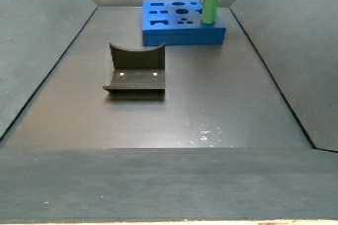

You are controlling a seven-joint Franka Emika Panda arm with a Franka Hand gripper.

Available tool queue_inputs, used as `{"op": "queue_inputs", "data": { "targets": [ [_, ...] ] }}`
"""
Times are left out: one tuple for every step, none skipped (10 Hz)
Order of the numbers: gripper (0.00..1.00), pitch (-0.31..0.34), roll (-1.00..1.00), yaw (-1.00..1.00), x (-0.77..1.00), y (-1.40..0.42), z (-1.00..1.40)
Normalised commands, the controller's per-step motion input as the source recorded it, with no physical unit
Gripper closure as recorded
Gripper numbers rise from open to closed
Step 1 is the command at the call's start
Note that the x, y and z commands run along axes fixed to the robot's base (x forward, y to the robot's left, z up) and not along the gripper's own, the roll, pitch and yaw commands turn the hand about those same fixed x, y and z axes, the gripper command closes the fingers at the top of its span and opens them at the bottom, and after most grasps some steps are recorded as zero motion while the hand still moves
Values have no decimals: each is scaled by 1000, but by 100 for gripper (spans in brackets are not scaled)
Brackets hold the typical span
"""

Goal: Pick up the hexagon object. Move up. Move to above the board. Insert the hexagon object.
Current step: Insert the hexagon object.

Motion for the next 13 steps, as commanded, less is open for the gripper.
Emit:
{"op": "queue_inputs", "data": {
  "targets": [
    [100,-126,-26,0,0,0,-717],
    [100,-46,-49,0,0,109,-1000],
    [100,-31,0,0,0,163,-1000],
    [100,-20,0,0,0,189,-1000],
    [100,-20,0,-11,0,151,-1000],
    [100,0,0,0,86,131,-1000],
    [100,-17,0,0,171,91,-1000],
    [100,-71,0,0,-40,0,0],
    [100,-9,0,0,-3,0,0],
    [100,-369,229,-66,-200,-143,-680],
    [100,-180,20,-97,-346,-129,-1000],
    [100,-29,0,-89,-371,-66,-1000],
    [100,-9,0,-37,-180,0,-1000]
  ]
}}
